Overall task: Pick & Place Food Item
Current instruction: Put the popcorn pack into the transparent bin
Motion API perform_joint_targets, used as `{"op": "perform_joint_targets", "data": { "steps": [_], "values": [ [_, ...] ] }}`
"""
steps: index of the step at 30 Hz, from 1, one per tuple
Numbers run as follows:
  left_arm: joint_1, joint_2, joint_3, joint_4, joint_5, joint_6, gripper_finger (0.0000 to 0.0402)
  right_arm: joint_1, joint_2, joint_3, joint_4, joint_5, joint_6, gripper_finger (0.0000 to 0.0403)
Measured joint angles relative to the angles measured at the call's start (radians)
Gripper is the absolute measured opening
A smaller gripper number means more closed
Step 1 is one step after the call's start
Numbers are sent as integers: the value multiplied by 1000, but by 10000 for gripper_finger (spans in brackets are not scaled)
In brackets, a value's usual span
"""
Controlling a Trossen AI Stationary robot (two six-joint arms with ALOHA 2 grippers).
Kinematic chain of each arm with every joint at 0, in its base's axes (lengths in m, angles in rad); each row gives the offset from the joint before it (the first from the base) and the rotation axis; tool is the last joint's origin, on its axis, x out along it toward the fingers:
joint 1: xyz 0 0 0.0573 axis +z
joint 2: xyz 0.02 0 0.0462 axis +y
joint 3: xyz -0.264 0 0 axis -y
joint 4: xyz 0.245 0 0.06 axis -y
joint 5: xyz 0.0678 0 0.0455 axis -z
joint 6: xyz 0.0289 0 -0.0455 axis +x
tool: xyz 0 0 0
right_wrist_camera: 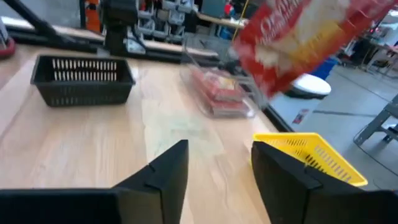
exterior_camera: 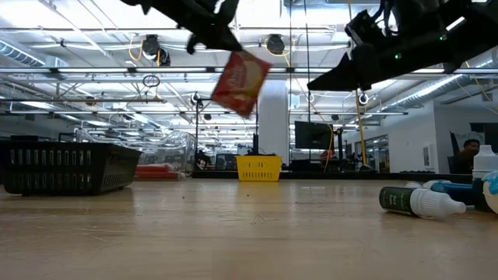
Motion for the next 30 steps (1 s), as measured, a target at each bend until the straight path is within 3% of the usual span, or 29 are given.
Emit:
{"op": "perform_joint_targets", "data": {
  "steps": [5, 12, 15, 21, 30],
  "values": [
    [-11, -97, -123, 41, -211, -42, 7, -18, 0, 0, -26, -1, -2, 182],
    [-25, -260, -475, 418, -605, -47, 7, -33, 0, 0, -29, 0, -4, 176],
    [-35, -312, -621, 629, -715, -22, 7, -33, 0, 0, -32, 0, -21, 171],
    [-36, -336, -825, 914, -773, -81, 8, -48, 0, 0, -32, 0, -22, 169],
    [-15, -291, -888, 914, -784, -274, 7, -59, 0, -1, -30, -2, -19, 164]
  ]
}}
